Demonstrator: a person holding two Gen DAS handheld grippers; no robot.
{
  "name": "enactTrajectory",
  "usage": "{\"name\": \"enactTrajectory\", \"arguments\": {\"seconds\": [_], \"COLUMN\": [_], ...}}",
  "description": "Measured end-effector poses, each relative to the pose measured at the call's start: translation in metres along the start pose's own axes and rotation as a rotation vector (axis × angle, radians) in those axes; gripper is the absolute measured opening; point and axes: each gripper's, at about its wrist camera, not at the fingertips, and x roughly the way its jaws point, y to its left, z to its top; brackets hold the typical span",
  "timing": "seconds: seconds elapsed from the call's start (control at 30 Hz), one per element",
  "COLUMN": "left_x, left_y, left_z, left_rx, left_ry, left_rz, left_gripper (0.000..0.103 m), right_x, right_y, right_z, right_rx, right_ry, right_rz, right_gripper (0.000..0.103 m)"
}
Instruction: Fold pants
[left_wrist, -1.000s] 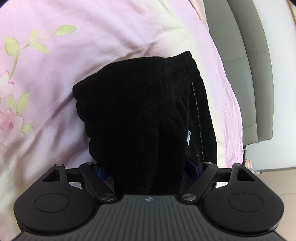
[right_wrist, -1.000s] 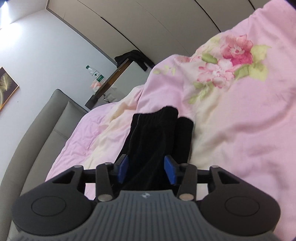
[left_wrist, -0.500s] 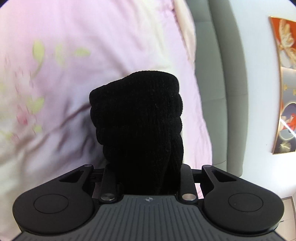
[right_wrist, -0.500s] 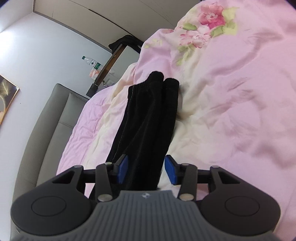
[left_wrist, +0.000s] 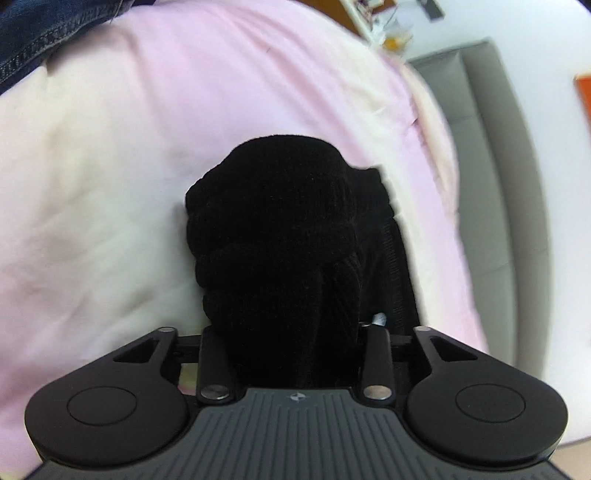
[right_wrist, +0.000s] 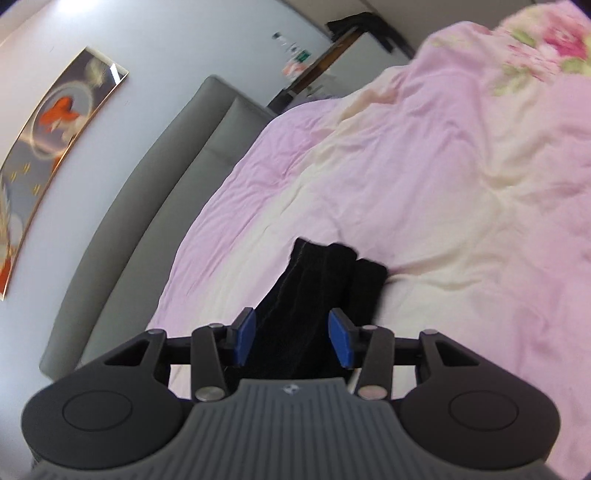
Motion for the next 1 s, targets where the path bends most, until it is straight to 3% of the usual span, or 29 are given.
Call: {"name": "enactTrajectory", "arguments": {"seconds": [0.03, 0.23, 0.33, 0.4, 0.43, 0.53, 0.6, 0.67, 0.73, 0.83, 1.0], "left_x": [0.001, -0.011, -0.019, -0.021, -0.028, -0.061, -0.080, -0.086, -0.071, -0.032, 0.011], "left_y": [0.001, -0.015, -0.029, -0.044, -0.046, -0.048, -0.054, -0.065, -0.082, -0.108, -0.151], "left_z": [-0.003, -0.008, -0.014, -0.012, -0.013, -0.023, -0.031, -0.044, -0.060, -0.097, -0.174], "left_rx": [0.016, 0.092, 0.143, 0.164, 0.164, 0.177, 0.201, 0.250, 0.328, 0.474, 0.712], "left_ry": [-0.002, -0.008, -0.012, -0.031, -0.047, -0.154, -0.266, -0.302, -0.232, -0.092, 0.047], "left_rz": [0.033, 0.141, 0.194, 0.226, 0.238, 0.282, 0.307, 0.302, 0.276, 0.215, 0.167], "left_gripper": [0.055, 0.065, 0.067, 0.068, 0.068, 0.070, 0.084, 0.090, 0.090, 0.086, 0.085], "right_x": [0.006, 0.045, 0.067, 0.090, 0.092, 0.076, 0.062, 0.056, 0.062, 0.075, 0.088], "right_y": [0.013, 0.090, 0.099, 0.097, 0.093, 0.079, 0.061, 0.036, 0.007, -0.026, -0.050], "right_z": [-0.005, -0.063, -0.088, -0.106, -0.110, -0.085, -0.058, -0.034, -0.014, 0.000, 0.004], "right_rx": [-0.075, -0.593, -0.666, -0.769, -0.801, -0.664, -0.487, -0.301, -0.101, 0.096, 0.260], "right_ry": [0.031, 0.143, 0.211, 0.339, 0.361, 0.318, 0.227, 0.146, 0.108, 0.092, 0.063], "right_rz": [0.003, 0.046, 0.054, -0.077, -0.112, -0.128, -0.128, -0.158, -0.192, -0.196, -0.144], "right_gripper": [0.043, 0.041, 0.041, 0.039, 0.038, 0.032, 0.040, 0.053, 0.053, 0.052, 0.052]}}
